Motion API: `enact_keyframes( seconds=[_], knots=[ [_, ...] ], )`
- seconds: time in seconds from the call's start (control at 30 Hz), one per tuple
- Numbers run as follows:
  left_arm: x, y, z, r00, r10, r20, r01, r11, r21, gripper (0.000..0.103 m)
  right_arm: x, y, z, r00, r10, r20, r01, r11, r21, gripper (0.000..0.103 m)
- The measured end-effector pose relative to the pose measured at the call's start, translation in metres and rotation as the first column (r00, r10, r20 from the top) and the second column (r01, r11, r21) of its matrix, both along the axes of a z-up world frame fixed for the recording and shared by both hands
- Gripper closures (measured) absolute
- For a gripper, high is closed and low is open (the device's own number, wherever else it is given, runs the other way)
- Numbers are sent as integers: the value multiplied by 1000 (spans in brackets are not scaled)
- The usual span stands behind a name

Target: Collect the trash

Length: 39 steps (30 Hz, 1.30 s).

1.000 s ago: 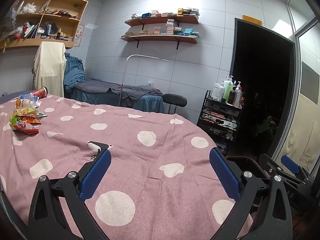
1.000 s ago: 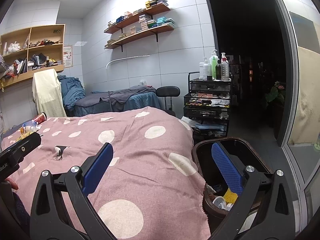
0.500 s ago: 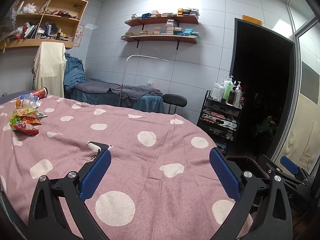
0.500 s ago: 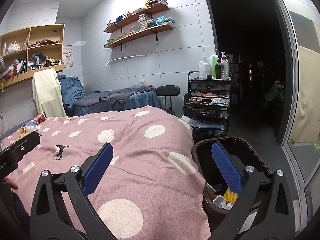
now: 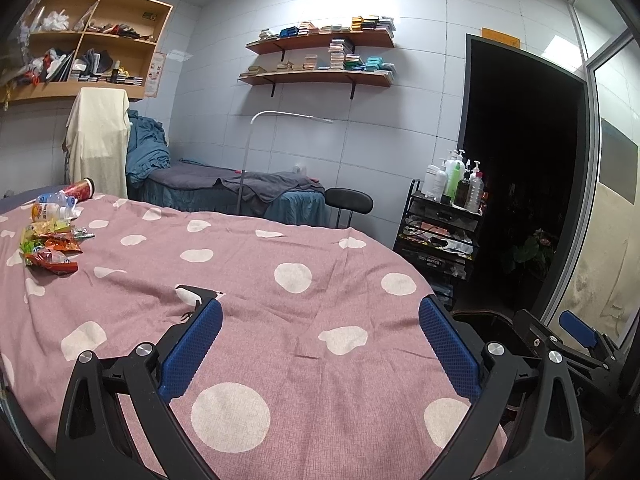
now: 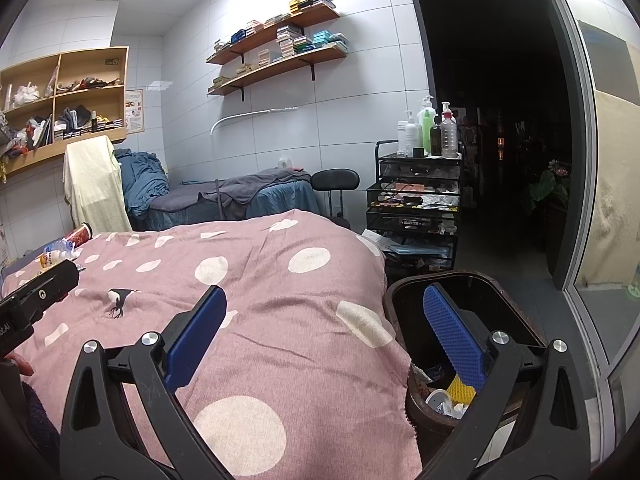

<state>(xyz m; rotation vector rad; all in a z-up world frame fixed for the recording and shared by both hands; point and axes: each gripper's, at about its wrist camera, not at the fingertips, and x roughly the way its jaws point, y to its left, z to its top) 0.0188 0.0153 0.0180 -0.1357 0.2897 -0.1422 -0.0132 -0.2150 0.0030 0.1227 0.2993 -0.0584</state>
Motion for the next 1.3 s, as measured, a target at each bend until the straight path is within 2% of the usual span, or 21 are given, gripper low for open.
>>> enact_keyframes(
  seconds=[0.43, 1.3],
  knots=[
    [-3, -6, -2, 999, 4, 34, -5, 999, 32, 5, 1, 0, -4, 1000, -3, -5, 3, 1000, 1, 6],
    [-4, -11, -6, 999, -30, 19, 29, 999, 26, 5, 1, 0, -5, 1000, -4, -8, 4, 1000, 1, 6]
  ],
)
